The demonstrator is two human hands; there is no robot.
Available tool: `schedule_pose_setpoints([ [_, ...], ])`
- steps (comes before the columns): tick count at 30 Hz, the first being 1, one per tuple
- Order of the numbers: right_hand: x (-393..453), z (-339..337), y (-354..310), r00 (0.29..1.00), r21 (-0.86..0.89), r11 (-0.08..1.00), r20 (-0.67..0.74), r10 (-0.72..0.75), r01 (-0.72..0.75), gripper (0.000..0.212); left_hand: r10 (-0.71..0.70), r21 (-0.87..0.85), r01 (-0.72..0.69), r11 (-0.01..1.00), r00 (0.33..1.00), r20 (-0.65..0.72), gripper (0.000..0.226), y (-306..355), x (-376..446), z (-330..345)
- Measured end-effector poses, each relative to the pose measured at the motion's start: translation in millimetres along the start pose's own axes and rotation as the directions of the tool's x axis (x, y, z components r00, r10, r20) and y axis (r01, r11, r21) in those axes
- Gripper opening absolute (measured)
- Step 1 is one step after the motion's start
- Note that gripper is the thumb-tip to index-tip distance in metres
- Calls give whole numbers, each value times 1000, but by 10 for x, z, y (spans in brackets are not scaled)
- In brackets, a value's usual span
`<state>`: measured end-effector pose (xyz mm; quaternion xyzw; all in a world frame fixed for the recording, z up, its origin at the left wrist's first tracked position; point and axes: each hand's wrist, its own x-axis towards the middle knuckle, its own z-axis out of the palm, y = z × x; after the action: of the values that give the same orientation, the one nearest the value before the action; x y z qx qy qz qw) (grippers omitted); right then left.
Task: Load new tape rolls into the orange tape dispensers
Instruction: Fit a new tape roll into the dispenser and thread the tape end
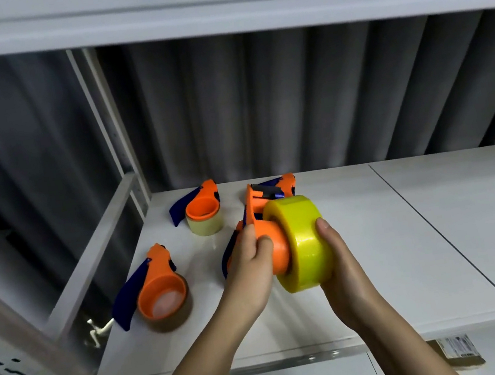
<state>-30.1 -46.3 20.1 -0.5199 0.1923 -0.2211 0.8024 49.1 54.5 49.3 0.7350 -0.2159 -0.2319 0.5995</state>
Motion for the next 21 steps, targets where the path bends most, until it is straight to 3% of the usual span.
schedule_pose_setpoints([
  [7, 94, 43, 50, 999, -21, 999, 32, 36, -36, 70, -41, -206, 21, 978, 995, -94, 21, 89, -12, 24],
  [9, 117, -3, -27, 994, -90, 995, 97, 53, -44, 71, -35, -258, 13, 966, 996, -81, 22, 78, -11, -1],
  [13, 189, -100, -140, 981, -294, 955, 192, 16, 42, 99, -72, -332, 56, 942, 997, -38, 28, 92, -2, -32],
  [17, 173, 23, -40, 992, -75, 995, 109, -61, 70, 112, -100, -421, 70, 904, 994, -51, 22, 111, 17, 28],
  [21, 140, 168, 48, 997, 72, 997, 59, -45, 41, 88, -93, -454, 65, 888, 995, -40, 40, 71, 7, 155],
])
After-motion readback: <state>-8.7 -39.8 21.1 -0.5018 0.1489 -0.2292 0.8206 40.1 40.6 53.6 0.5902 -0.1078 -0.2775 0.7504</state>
